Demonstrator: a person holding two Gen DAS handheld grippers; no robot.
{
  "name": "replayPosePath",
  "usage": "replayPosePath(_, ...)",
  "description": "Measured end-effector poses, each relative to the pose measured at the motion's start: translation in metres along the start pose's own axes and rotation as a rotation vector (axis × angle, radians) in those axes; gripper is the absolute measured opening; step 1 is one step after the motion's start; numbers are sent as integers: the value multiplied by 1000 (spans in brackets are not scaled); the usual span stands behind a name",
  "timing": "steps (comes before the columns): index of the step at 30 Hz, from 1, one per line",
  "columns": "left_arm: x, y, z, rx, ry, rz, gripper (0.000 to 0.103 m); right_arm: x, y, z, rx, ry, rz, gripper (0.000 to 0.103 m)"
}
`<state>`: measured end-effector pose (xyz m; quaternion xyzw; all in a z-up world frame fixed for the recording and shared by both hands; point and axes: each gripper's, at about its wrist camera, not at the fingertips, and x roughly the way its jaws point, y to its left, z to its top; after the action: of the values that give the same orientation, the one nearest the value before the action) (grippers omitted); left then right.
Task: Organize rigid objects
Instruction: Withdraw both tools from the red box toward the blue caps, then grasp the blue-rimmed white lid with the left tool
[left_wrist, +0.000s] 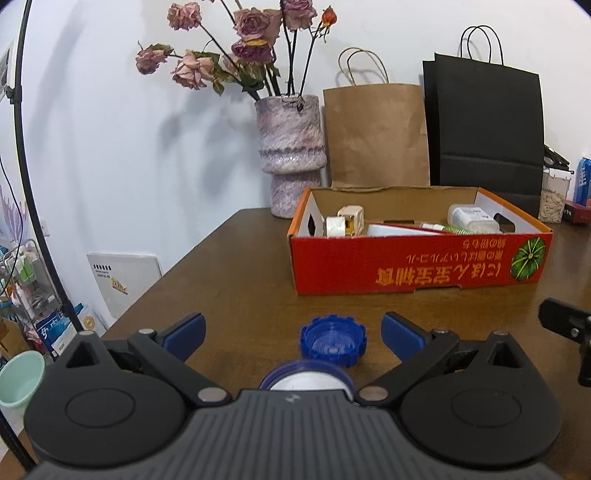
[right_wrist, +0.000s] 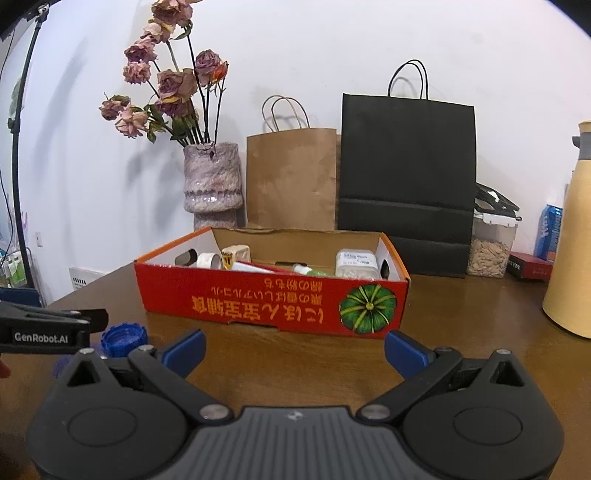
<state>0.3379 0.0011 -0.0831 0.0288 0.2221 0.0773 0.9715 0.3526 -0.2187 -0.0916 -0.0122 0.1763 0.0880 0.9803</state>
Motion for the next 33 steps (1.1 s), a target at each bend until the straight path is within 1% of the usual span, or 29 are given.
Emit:
replayPosePath(11, -6, 10, -23, 38, 97, -39, 103, -22, -3, -15, 17, 41, -15, 103)
replayPosePath(15, 5, 8, -25, 46, 149, -42, 103, -21, -4, -17, 23, 48, -8, 103)
replayPosePath(19, 16, 9, -26, 34, 195, -43, 103, -16, -4, -18, 28, 76, -4, 103)
replayPosePath(25, 27, 11, -27, 15, 235, -38, 103, -13, -2, -19, 20, 95, 1, 103)
replayPosePath(30, 32, 13, -24, -1, 241, -42, 103, -11, -2, -20, 22, 105, 3, 103)
replayPosePath(31, 31, 13, -24, -1, 239, -49, 98, -11, -2, -20, 24, 107, 3, 103)
replayPosePath(32, 30, 13, -24, -5, 235, -65, 87, -10, -2, -20, 26, 108, 4, 103)
replayPosePath(33, 29, 13, -24, -8, 230, -83, 81, -10, -2, -20, 29, 110, 5, 103)
